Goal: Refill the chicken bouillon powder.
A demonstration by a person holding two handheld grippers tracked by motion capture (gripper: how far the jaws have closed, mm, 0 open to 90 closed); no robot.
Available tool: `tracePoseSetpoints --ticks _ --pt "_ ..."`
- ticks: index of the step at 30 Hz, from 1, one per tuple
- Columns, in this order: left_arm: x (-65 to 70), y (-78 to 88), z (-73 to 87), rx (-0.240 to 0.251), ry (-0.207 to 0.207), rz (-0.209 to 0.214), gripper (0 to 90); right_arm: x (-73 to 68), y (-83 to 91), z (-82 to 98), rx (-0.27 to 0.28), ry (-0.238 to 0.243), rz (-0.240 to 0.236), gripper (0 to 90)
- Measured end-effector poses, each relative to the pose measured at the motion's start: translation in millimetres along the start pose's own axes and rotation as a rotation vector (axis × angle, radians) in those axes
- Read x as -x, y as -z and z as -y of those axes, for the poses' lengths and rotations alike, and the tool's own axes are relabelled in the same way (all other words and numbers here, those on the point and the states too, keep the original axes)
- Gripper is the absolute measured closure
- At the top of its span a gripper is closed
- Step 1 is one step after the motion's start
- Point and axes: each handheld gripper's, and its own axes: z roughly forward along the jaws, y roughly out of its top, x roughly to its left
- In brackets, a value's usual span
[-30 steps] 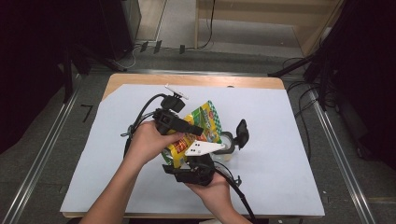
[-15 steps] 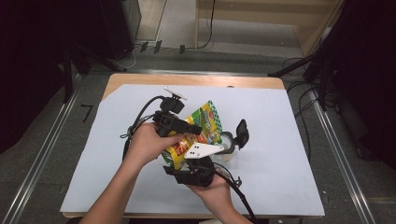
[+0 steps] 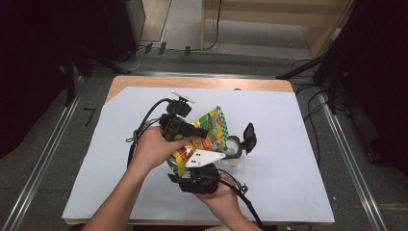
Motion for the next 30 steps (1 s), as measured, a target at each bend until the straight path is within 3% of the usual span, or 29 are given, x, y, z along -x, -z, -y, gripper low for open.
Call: tracePoseSetpoints --ticks 9,17,21,30 --pt "1.5 4.3 -0.4 0.034 -0.009 0.013 75.4 2.0 3.3 -3.4 0.028 -0.02 -0.012 58.5" --pt "8.9 6.5 -0.3 0.044 -0.034 -0.016 73.8 3.8 2.9 -3.9 0.041 -0.031 -0.029 58.6" --pt "9.4 5.3 -0.6 0.041 -0.032 -0.018 74.1 4.2 2.3 -3.6 0.037 -0.037 -0.032 58.6" --pt "7.1 5.2 -1.8 0.044 0.009 0.031 74.3 5.2 -1.3 -2.9 0.018 -0.021 -0.01 59.3"
